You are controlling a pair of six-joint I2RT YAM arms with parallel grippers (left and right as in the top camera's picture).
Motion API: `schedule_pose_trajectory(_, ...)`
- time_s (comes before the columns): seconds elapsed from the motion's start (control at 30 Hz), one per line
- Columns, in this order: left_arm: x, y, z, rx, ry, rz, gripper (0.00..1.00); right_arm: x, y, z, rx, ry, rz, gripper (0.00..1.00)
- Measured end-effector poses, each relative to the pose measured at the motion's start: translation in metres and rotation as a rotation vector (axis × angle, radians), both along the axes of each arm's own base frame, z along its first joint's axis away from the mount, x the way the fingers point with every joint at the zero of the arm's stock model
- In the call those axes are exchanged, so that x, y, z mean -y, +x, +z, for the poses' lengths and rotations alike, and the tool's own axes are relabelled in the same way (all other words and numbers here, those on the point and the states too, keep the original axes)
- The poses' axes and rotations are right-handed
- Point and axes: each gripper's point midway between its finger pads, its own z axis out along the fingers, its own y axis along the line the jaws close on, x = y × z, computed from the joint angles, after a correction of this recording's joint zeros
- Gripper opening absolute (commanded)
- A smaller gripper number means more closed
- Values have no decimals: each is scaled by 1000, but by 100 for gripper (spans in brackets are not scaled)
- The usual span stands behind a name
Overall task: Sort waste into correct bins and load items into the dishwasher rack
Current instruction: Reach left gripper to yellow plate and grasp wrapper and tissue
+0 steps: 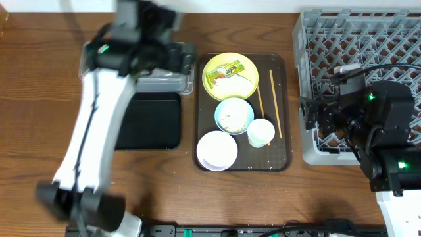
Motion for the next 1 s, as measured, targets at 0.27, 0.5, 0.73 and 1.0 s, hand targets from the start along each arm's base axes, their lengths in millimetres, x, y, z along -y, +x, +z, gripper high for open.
schedule_pose_trajectory(0.27, 75, 42, -67, -4, 21, -154, 94, 0, -8, -11, -56, 2, 2, 99)
schedule_pose_trajectory(0.5, 95, 49, -125, -39, 97, -263, 96, 0, -13, -16, -88, 0, 2, 99)
schedule_pose_trajectory(0.73, 102, 50, -180, -60, 235, -353, 96, 0, -13, -17, -93, 0, 2, 98)
schedule_pose_trajectory(1.0, 114, 55, -205, -26, 316, -395, 96, 0, -15, -18, -101, 1, 3, 99)
